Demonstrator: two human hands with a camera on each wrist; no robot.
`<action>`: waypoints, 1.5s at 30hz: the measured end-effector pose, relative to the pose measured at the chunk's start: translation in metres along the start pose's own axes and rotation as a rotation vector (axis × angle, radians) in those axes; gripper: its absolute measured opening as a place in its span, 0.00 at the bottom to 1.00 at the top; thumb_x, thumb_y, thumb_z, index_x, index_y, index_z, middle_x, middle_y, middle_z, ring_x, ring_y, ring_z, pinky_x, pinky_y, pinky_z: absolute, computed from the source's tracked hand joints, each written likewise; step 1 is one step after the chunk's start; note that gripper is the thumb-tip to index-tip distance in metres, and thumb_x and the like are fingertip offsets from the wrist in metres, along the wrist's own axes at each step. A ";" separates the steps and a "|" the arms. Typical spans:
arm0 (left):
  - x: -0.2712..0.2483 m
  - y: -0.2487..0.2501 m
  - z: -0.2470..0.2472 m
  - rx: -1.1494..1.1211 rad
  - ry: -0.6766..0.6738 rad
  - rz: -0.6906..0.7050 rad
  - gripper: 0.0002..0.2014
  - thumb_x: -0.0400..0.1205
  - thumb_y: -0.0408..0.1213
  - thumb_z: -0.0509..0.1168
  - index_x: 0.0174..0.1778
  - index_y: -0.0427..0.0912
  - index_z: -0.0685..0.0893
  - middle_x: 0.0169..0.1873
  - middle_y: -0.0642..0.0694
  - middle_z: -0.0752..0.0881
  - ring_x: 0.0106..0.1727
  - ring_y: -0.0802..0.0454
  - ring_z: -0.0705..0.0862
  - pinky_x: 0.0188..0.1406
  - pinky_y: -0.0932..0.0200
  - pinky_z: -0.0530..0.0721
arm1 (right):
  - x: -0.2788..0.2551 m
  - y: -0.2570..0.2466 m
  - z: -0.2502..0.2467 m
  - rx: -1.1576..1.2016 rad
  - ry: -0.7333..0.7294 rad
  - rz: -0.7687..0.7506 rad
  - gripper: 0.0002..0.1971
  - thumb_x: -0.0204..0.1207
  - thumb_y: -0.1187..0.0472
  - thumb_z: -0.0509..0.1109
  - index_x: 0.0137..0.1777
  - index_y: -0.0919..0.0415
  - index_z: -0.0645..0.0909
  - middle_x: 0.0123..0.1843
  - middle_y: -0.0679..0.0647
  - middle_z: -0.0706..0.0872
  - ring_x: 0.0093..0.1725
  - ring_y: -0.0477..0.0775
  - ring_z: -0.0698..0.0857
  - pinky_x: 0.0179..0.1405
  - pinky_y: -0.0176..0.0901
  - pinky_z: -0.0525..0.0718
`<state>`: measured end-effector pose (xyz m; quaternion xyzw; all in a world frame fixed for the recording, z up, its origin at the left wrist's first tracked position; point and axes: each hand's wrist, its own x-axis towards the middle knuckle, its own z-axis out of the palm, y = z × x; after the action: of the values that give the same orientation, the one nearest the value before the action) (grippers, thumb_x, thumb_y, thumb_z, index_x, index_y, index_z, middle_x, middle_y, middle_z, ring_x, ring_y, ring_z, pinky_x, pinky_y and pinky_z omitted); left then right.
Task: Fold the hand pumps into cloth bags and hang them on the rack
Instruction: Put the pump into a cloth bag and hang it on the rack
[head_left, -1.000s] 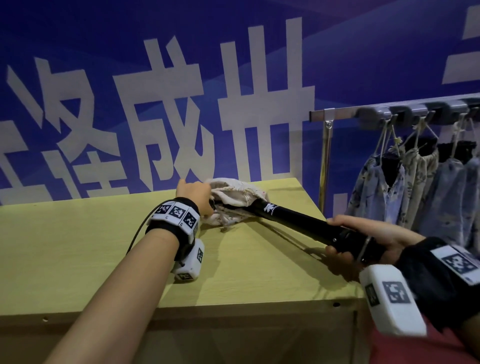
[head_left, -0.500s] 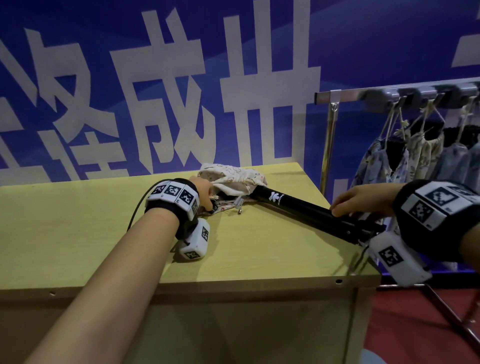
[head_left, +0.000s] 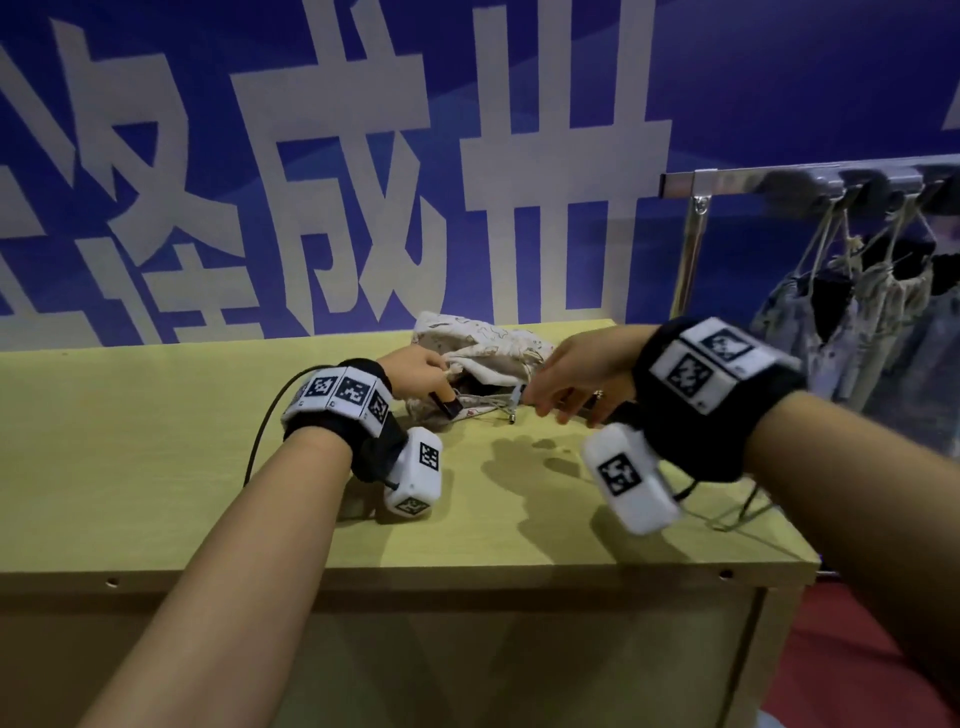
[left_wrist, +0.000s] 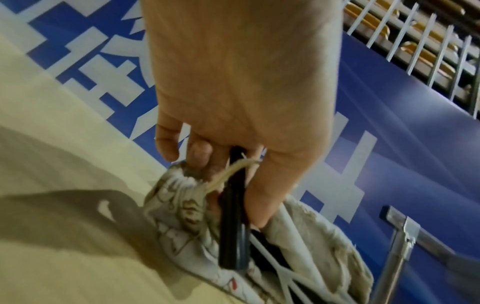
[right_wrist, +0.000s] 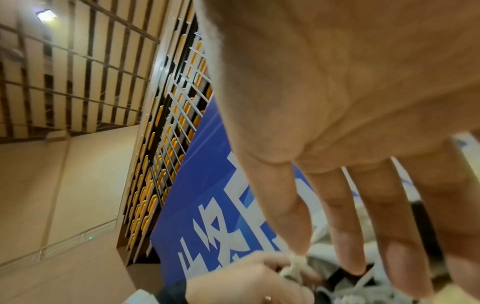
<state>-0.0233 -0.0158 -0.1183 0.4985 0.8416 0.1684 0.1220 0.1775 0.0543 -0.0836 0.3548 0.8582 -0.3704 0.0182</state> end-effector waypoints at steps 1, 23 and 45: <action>0.000 -0.004 0.000 -0.093 0.001 -0.010 0.04 0.78 0.36 0.68 0.41 0.40 0.80 0.32 0.44 0.75 0.30 0.52 0.69 0.27 0.60 0.64 | 0.010 -0.006 0.008 0.013 -0.003 -0.009 0.15 0.79 0.59 0.67 0.64 0.64 0.81 0.54 0.53 0.87 0.49 0.52 0.83 0.61 0.52 0.82; 0.018 -0.013 0.021 -0.782 0.359 0.131 0.12 0.86 0.45 0.57 0.40 0.44 0.78 0.33 0.50 0.82 0.30 0.61 0.80 0.33 0.66 0.78 | 0.102 -0.017 0.037 -0.039 0.323 -0.399 0.10 0.73 0.44 0.72 0.43 0.48 0.77 0.34 0.43 0.78 0.34 0.41 0.78 0.27 0.29 0.75; 0.012 -0.015 0.027 -0.543 0.393 0.337 0.09 0.84 0.36 0.62 0.44 0.43 0.87 0.37 0.46 0.86 0.38 0.58 0.83 0.33 0.69 0.81 | 0.105 -0.004 0.026 0.203 0.528 -0.500 0.17 0.73 0.57 0.74 0.62 0.55 0.83 0.43 0.45 0.83 0.40 0.41 0.82 0.31 0.28 0.79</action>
<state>-0.0306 -0.0076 -0.1489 0.5377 0.6799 0.4955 0.0562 0.0903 0.0983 -0.1306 0.2178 0.8523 -0.3424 -0.3300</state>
